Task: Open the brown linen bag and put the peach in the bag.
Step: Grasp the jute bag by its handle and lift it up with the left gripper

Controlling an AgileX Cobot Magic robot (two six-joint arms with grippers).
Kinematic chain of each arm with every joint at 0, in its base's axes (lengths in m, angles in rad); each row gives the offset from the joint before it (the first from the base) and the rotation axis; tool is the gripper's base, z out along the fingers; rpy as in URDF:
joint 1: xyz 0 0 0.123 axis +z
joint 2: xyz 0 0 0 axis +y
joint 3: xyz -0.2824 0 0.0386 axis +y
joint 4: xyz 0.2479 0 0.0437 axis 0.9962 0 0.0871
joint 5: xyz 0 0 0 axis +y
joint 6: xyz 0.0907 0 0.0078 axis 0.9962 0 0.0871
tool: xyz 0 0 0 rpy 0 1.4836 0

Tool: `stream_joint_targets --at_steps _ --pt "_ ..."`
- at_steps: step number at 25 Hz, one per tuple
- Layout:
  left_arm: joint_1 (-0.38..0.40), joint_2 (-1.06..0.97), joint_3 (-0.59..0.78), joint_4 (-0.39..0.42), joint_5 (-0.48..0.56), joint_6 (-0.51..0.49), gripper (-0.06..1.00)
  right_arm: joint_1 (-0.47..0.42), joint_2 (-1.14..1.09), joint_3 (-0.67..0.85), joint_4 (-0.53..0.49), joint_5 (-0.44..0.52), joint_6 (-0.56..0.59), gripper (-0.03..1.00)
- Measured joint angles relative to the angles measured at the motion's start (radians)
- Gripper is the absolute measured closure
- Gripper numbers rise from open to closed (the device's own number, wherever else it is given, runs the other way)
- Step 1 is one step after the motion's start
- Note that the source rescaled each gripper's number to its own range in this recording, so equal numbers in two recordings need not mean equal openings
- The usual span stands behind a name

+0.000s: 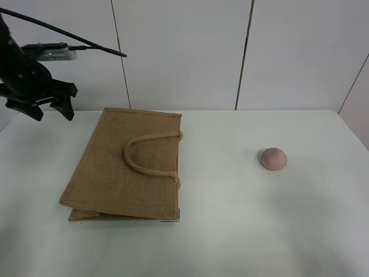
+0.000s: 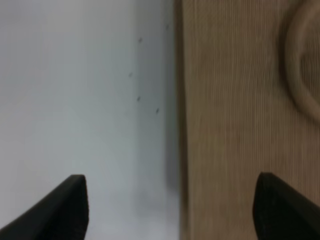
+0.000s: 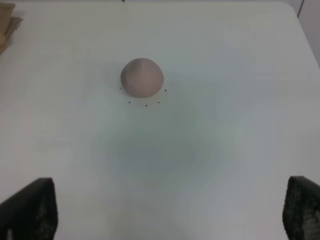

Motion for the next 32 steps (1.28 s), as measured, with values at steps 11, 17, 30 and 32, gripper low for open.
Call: stream_joint_targets --at_steps 11,17,30,32 --pt "-0.205 0.292 -0.221 -0.007 0.056 -0.197 -0.05 0.0 0.0 0.0 0.0 0.0 0.0 -0.03" --pt "-0.268 0.385 -0.24 -0.016 0.003 -0.235 -0.05 0.0 0.0 0.0 0.0 0.0 0.0 -0.03" --pt "-0.269 0.491 -0.241 0.002 -0.074 -0.244 -0.05 0.0 0.0 0.0 0.0 0.0 0.0 -0.03" --pt "-0.269 0.504 -0.241 0.009 -0.089 -0.244 -0.05 0.0 0.0 0.0 0.0 0.0 0.0 -0.03"
